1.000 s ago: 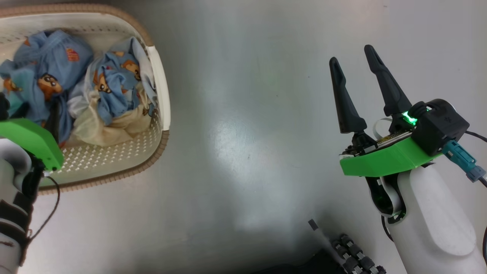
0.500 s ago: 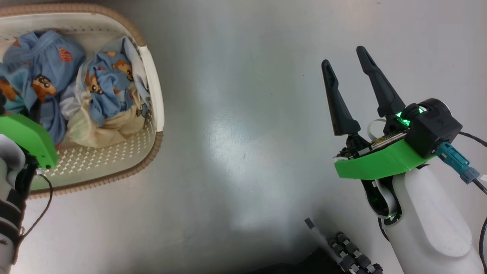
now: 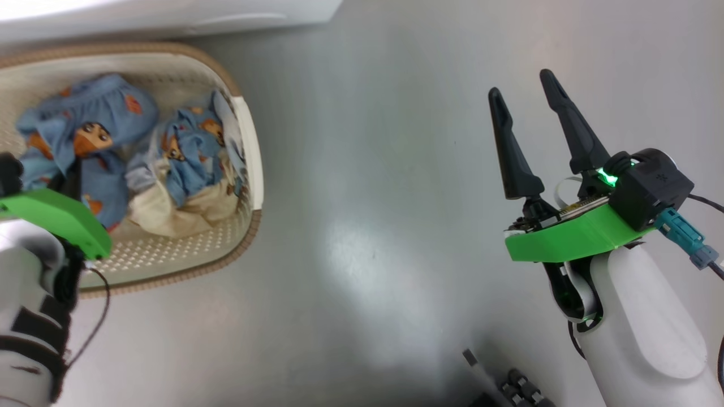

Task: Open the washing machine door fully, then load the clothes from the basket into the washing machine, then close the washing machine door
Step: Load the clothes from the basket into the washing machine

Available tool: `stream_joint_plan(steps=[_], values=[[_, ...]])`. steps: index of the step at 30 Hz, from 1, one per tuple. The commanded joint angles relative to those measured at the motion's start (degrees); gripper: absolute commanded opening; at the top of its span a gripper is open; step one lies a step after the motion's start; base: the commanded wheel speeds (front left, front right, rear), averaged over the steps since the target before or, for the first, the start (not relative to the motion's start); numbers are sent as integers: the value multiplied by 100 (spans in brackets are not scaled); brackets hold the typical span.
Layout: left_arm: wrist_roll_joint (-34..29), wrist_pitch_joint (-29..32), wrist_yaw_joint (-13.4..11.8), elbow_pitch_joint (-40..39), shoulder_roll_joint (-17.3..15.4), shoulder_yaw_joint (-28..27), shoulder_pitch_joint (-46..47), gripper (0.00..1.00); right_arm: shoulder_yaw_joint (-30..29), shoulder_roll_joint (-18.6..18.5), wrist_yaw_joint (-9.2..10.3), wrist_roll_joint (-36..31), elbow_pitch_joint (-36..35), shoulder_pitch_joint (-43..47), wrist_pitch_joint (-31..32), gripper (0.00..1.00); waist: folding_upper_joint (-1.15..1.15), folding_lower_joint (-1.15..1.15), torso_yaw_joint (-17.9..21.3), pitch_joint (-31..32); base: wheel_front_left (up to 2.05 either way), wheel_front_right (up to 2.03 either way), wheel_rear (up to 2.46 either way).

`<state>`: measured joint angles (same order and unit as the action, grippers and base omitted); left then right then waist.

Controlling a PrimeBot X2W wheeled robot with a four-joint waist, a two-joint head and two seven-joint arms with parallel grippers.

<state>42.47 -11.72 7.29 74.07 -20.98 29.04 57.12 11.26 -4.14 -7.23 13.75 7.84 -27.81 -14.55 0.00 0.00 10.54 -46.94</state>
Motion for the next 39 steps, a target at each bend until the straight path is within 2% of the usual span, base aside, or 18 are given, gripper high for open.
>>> stream_joint_plan(steps=[1,8,13,22,30,39], values=[[43,-107,5,-31,-199,-134,-247,0,77,-30,-25,54,-80,201,-45,100,0,0,-167,364,0,0,0],[119,-317,17,-357,-72,-136,-695,0,4,-126,-25,126,77,422,-45,100,0,0,-344,1102,0,0,0],[34,-326,18,-1104,-147,-479,-1151,0,-59,-250,-25,187,201,661,-45,100,0,0,-463,1648,0,0,0],[-620,-327,-16,-2043,-23,-1235,-2123,0,-158,-415,-25,296,359,1095,-45,100,0,0,-637,2500,0,0,0],[-1335,-328,-29,-3016,302,-1989,-3055,0,-243,-543,-25,391,479,1554,-45,100,0,0,-817,3214,0,0,0],[-1893,-328,5,-4165,603,-2543,-4085,0,-327,-633,-25,492,561,2028,-45,100,0,0,-931,3851,0,0,0]])
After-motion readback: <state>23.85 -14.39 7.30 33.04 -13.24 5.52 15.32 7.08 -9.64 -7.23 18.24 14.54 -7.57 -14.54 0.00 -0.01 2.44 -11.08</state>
